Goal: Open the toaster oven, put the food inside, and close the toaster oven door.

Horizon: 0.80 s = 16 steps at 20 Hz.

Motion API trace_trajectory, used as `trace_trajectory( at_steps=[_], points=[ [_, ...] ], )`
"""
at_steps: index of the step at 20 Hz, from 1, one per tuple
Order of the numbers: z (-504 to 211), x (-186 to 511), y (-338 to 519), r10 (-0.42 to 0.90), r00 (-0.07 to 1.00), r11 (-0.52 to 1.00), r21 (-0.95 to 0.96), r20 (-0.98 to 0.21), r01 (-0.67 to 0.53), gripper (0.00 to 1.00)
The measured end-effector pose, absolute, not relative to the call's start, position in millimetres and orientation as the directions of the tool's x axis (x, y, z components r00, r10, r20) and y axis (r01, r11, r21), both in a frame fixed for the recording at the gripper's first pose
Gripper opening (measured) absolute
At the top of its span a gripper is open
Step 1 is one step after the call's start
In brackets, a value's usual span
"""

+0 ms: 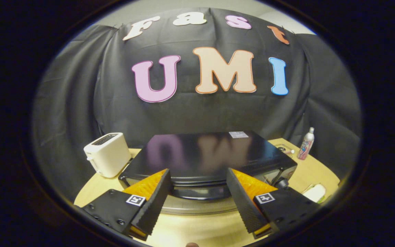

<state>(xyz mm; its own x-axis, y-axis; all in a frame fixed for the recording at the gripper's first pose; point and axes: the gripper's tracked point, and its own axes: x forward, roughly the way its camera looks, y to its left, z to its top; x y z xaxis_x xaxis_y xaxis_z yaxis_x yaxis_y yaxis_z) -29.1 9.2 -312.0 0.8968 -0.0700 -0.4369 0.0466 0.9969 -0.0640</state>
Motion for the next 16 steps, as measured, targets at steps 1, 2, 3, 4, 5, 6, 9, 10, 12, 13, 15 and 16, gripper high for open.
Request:
trace_trajectory(
  at_steps=[1, 2, 3, 4, 5, 6, 9, 10, 12, 13, 15, 16],
  points=[
    [-309, -38, 11, -0.067, 0.899, 0.997, -0.071, -0.432, 0.040, 1.00],
    [-309, -41, 11, -0.069, 0.900, 0.996, -0.073, -0.431, 0.041, 1.00],
    [-308, -45, 11, -0.071, 0.901, 0.996, -0.071, -0.427, 0.045, 1.00],
    [-308, -48, 11, -0.072, 0.901, 0.996, -0.071, -0.428, 0.046, 1.00],
    [-308, -51, 11, -0.072, 0.900, 0.996, -0.076, -0.430, 0.043, 1.00],
    [-308, -54, 11, -0.071, 0.899, 0.996, -0.078, -0.433, 0.041, 1.00],
    [-307, -67, 10, -0.070, 0.899, 0.996, -0.076, -0.433, 0.041, 1.00],
    [-307, -73, 10, -0.071, 0.899, 0.996, -0.078, -0.432, 0.041, 1.00],
    [-308, -84, 9, -0.070, 0.899, 0.996, -0.082, -0.433, 0.038, 1.00],
    [-309, -90, 9, -0.070, 0.898, 0.996, -0.081, -0.435, 0.039, 1.00],
    [-316, -106, 9, -0.068, 0.886, 0.996, -0.090, -0.458, 0.030, 1.00],
    [-317, -114, 8, -0.068, 0.887, 0.995, -0.092, -0.457, 0.029, 1.00]
  ],
)
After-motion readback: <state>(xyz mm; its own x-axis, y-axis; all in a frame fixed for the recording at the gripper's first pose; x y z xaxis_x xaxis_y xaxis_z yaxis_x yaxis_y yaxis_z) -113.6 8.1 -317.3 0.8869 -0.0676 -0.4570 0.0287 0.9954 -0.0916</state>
